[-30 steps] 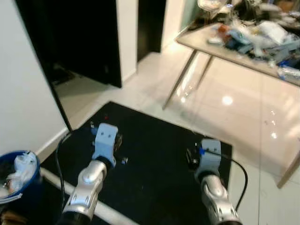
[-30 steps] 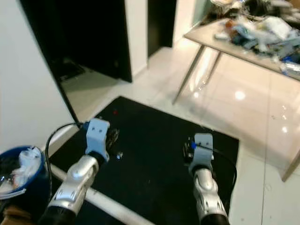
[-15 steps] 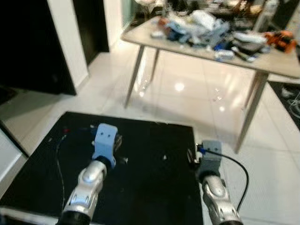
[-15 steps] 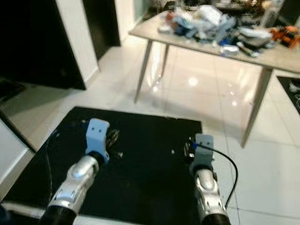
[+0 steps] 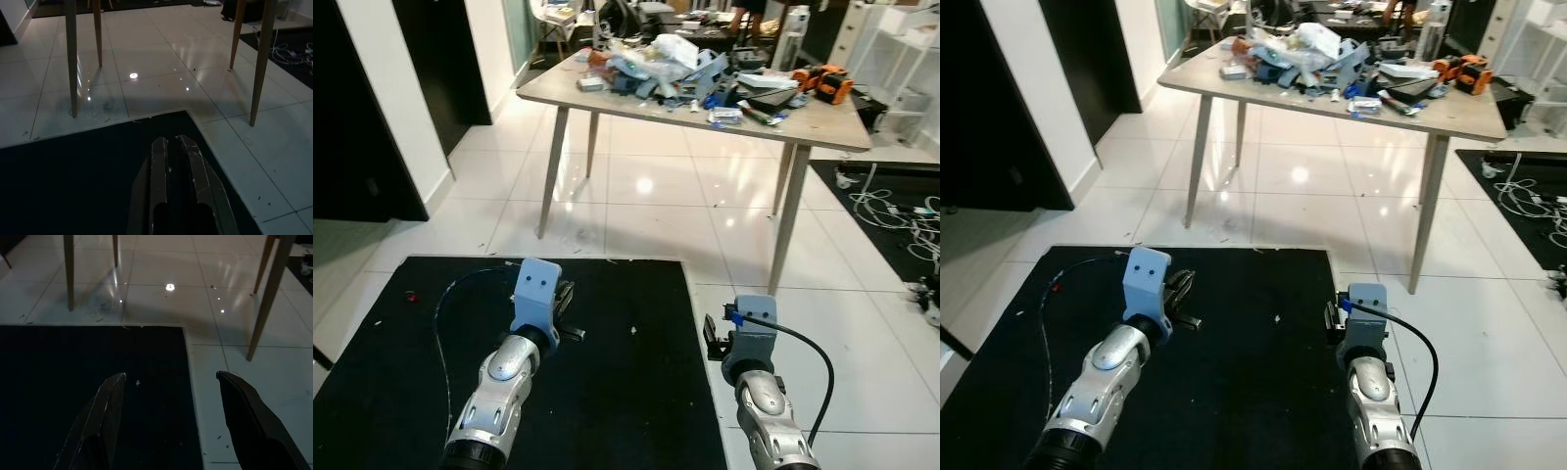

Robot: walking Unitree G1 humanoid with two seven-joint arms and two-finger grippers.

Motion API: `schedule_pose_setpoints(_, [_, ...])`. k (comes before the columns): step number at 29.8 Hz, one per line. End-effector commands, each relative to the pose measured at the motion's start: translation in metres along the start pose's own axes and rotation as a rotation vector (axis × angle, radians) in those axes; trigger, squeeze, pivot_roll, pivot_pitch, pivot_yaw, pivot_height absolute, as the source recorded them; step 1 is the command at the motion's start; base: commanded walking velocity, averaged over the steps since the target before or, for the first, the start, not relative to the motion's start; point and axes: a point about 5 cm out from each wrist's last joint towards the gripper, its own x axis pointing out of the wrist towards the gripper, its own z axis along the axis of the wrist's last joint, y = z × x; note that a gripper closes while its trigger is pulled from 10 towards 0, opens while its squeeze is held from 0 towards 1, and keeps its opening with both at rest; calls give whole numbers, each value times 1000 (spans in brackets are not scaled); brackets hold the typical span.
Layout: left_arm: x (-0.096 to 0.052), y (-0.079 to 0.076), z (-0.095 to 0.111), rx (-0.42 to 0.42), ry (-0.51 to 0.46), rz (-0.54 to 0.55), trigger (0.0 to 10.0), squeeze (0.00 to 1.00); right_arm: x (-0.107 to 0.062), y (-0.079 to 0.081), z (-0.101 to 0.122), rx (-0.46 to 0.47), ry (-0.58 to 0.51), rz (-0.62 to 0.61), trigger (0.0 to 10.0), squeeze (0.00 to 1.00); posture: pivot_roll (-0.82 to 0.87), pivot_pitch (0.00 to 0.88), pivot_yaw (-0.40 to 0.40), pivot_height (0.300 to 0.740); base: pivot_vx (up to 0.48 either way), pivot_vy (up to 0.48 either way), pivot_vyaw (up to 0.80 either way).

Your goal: Picking trash to rubbish bin

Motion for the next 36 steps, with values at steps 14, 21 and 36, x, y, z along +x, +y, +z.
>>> schedule_pose_setpoints(14, [-1,-5,1,-24,-17,-39,10000,0,0,2,1,4,1,19,10000,0,-37,54,31,740,335,0,0])
schedule_pose_setpoints(21, [0,-3,0,0,-19,-4,10000,0,0,5,-1,-9,12,40,10000,0,-38,48,29,740,410,0,0])
schedule_pose_setpoints(36, [0,-4,-1,6,-21,-8,10000,0,-1,4,-3,-2,29,28,10000,0,-40,37,30,740,409,0,-287])
